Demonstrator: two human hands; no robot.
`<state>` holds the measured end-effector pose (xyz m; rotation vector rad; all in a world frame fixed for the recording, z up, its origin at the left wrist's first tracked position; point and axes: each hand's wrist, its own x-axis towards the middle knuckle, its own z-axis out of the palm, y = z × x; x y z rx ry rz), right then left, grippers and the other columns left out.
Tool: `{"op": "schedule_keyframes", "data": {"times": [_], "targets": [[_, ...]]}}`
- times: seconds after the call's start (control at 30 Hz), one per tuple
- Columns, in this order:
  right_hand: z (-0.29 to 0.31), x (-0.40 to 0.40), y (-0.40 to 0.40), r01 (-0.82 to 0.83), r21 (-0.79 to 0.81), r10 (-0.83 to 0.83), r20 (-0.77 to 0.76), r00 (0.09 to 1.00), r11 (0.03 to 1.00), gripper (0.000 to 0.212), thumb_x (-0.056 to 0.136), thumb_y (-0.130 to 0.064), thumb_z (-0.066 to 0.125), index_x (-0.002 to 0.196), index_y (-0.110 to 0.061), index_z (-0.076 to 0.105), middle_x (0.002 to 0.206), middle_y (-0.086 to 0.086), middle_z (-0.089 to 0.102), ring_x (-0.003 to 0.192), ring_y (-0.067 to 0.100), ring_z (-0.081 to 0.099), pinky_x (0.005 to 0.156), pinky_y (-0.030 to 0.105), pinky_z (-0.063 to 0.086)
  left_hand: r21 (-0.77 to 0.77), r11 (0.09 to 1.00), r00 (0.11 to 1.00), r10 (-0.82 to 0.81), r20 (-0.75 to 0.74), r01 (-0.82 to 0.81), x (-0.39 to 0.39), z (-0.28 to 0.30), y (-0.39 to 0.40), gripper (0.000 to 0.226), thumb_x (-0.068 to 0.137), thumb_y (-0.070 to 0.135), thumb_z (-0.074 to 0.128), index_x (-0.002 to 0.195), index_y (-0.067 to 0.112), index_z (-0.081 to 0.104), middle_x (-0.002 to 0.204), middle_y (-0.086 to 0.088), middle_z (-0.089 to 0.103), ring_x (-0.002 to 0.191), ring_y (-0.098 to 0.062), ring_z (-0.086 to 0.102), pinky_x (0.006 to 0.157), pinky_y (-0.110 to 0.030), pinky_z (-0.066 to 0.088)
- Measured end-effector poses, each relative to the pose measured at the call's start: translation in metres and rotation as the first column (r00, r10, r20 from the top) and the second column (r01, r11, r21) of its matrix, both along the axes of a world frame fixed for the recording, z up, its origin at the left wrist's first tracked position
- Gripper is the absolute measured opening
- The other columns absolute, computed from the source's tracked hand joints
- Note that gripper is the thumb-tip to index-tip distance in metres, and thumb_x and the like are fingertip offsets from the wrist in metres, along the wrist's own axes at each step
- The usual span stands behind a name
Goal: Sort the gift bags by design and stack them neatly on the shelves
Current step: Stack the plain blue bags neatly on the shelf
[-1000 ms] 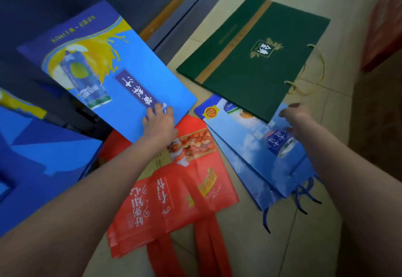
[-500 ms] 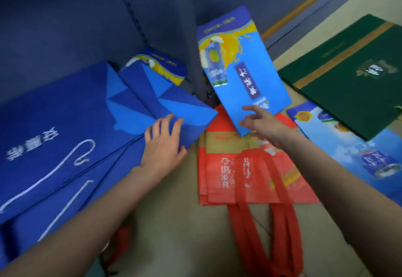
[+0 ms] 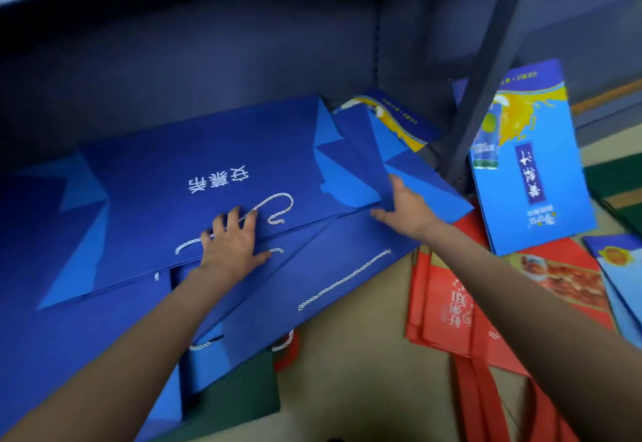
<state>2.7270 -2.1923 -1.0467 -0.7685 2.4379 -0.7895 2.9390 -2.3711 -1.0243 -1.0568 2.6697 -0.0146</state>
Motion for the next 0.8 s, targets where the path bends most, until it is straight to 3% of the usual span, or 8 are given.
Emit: {"op": "schedule_keyframes", "data": {"times": [0.13, 0.23, 0.3, 0.37, 0.5, 0.57, 0.63, 0.8], "targets": [[-0.003, 0.01, -0.044, 0.231, -0.088, -0.212, 0.186, 0.96, 0.969, 0.067, 0.087, -0.026, 0.063, 0.14, -0.004, 0.03, 0.142, 0.017, 0.036, 0.127, 0.034, 0.04, 0.101, 0.036, 0.034, 0.0, 0.997, 0.996, -0.074, -0.05, 0.074, 0.014, -0.002, -0.004, 0.075, 0.088, 0.05, 0.054, 0.146, 0.025, 0.015, 0.151, -0.001, 0.016, 0.135, -0.028, 0.02, 0.106, -0.044, 0.027], [-0.001, 0.017, -0.051, 0.539, -0.289, -0.37, 0.475, 0.798, 0.791, 0.054, 0.089, -0.013, 0.059, 0.137, -0.01, 0.036, 0.123, 0.011, 0.051, 0.092, 0.027, 0.061, 0.093, 0.037, 0.047, 0.043, 0.987, 0.981, -0.146, -0.127, 0.153, 0.033, 0.0, -0.008, 0.071, 0.089, 0.047, 0.054, 0.146, 0.026, 0.018, 0.151, 0.002, 0.019, 0.136, -0.024, 0.021, 0.107, -0.04, 0.024], [0.006, 0.024, -0.043, 0.62, -0.362, -0.32, 0.617, 0.719, 0.696, 0.051, 0.09, -0.005, 0.055, 0.136, -0.013, 0.034, 0.096, 0.003, 0.053, 0.062, 0.017, 0.055, 0.079, 0.029, 0.051, 0.05, 0.975, 0.953, -0.2, -0.229, 0.216, 0.048, 0.002, -0.01, 0.07, 0.088, 0.045, 0.057, 0.146, 0.026, 0.023, 0.148, 0.004, 0.026, 0.133, -0.022, 0.026, 0.106, -0.038, 0.024], [0.017, 0.037, -0.026, 0.613, -0.376, -0.226, 0.695, 0.683, 0.695, 0.044, 0.09, 0.002, 0.052, 0.126, -0.016, 0.033, 0.085, 0.001, 0.048, 0.056, 0.016, 0.05, 0.062, 0.02, 0.053, 0.021, 0.95, 0.914, -0.293, -0.28, 0.311, 0.065, 0.005, -0.01, 0.07, 0.084, 0.042, 0.064, 0.143, 0.027, 0.029, 0.143, 0.004, 0.035, 0.126, -0.021, 0.034, 0.102, -0.039, 0.029], [0.029, 0.058, 0.021, 0.562, -0.333, -0.068, 0.815, 0.575, 0.757, 0.039, 0.086, 0.013, 0.053, 0.106, -0.015, 0.035, 0.103, 0.006, 0.048, 0.065, 0.021, 0.053, 0.06, 0.027, 0.058, -0.012, 0.923, 0.89, -0.374, -0.262, 0.384, 0.089, 0.003, -0.013, 0.081, 0.068, 0.034, 0.081, 0.135, 0.03, 0.034, 0.131, -0.002, 0.049, 0.11, -0.019, 0.037, 0.086, -0.046, 0.044], [0.031, 0.061, 0.037, 0.475, -0.364, -0.031, 0.768, 0.64, 0.801, 0.038, 0.084, 0.013, 0.056, 0.105, -0.013, 0.037, 0.118, 0.01, 0.042, 0.071, 0.021, 0.055, 0.063, 0.028, 0.058, 0.018, 0.938, 0.912, -0.333, -0.24, 0.347, 0.092, 0.005, -0.012, 0.079, 0.073, 0.034, 0.077, 0.139, 0.03, 0.035, 0.139, -0.001, 0.042, 0.118, -0.023, 0.037, 0.094, -0.046, 0.039], [0.038, 0.064, 0.044, 0.356, -0.429, 0.007, 0.647, 0.763, 0.83, 0.031, 0.084, 0.013, 0.056, 0.098, -0.01, 0.041, 0.11, 0.009, 0.042, 0.075, 0.016, 0.055, 0.06, 0.022, 0.057, 0.075, 0.945, 0.936, -0.299, -0.183, 0.317, 0.092, 0.005, -0.007, 0.077, 0.08, 0.038, 0.069, 0.145, 0.031, 0.029, 0.147, 0.002, 0.028, 0.128, -0.025, 0.03, 0.102, -0.041, 0.03], [0.077, 0.063, 0.041, 0.18, -0.609, 0.097, 0.394, 0.914, 0.773, 0.024, 0.085, 0.011, 0.055, 0.106, 0.003, 0.045, 0.113, 0.018, 0.046, 0.085, 0.013, 0.058, 0.068, 0.024, 0.058, 0.022, 0.965, 0.946, -0.253, -0.204, 0.263, 0.09, 0.013, 0.004, 0.065, 0.087, 0.027, 0.06, 0.144, 0.028, 0.03, 0.149, 0.0, 0.027, 0.131, -0.026, 0.028, 0.102, -0.038, 0.027]]}}
